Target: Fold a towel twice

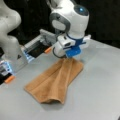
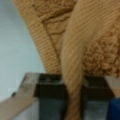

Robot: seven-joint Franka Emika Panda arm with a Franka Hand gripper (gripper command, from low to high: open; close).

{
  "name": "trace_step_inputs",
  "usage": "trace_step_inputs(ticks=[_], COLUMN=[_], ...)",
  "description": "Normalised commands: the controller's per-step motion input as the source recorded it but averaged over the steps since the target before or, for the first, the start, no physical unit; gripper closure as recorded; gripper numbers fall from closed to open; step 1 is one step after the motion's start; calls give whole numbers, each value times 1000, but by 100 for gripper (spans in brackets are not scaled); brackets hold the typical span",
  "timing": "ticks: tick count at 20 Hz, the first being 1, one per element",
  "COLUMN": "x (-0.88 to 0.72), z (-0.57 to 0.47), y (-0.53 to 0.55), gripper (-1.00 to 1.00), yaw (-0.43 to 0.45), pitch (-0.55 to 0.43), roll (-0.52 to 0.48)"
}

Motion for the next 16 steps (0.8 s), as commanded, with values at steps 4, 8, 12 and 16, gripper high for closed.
trace_step_inputs(ticks=[4, 8, 12, 16], x=[-587, -637, -592, -455], z=[-71, -79, -121, -193], y=[-75, -38, -3, 16], gripper=[100, 100, 100, 100], yaw=[-179, -168, -136, -104], pitch=[-223, -247, -291, -316], roll=[149, 151, 150, 121])
